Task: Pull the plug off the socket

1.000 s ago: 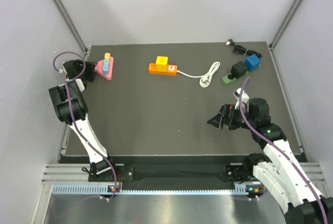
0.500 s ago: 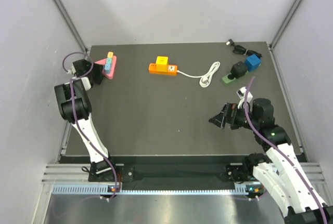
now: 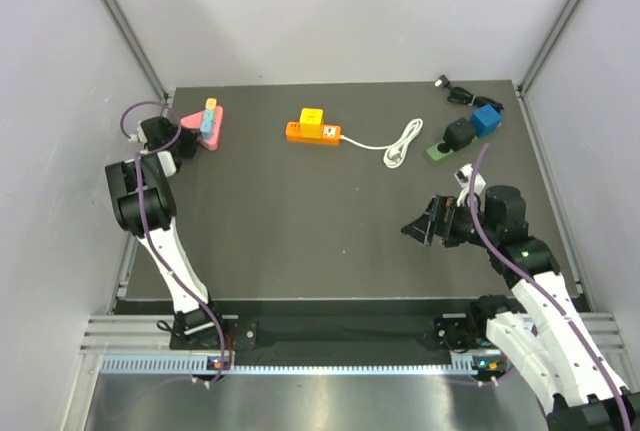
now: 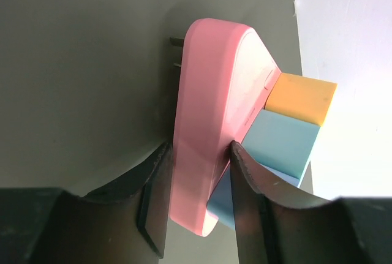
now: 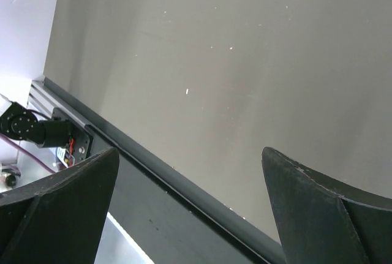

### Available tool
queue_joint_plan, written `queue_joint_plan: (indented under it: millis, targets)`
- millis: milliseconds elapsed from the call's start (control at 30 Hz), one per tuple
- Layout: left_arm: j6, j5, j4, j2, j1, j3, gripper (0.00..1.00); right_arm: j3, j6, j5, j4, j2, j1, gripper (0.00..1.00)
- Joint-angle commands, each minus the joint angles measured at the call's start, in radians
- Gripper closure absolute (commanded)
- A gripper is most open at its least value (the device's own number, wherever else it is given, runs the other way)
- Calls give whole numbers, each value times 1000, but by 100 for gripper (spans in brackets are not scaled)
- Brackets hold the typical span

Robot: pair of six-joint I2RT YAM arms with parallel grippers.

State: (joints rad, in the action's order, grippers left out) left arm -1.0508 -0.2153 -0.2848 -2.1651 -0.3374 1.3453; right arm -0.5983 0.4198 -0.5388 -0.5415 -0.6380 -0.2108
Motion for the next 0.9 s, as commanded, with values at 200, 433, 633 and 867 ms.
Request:
queue_joint_plan:
  millis: [200, 433, 633, 867]
  targets:
    - [139, 43, 18, 223, 14, -204, 100, -21, -10, -1, 31, 15, 13, 0]
    - [195, 96, 41, 520, 72, -492, 100, 46, -12, -13, 107, 6, 11, 0]
    - [158, 36, 23, 723, 152, -762, 100, 69, -1, -15, 166, -48, -2, 0]
    - [110, 45, 1, 987, 328, -969, 100, 81, 71, 75, 277, -129, -154, 0]
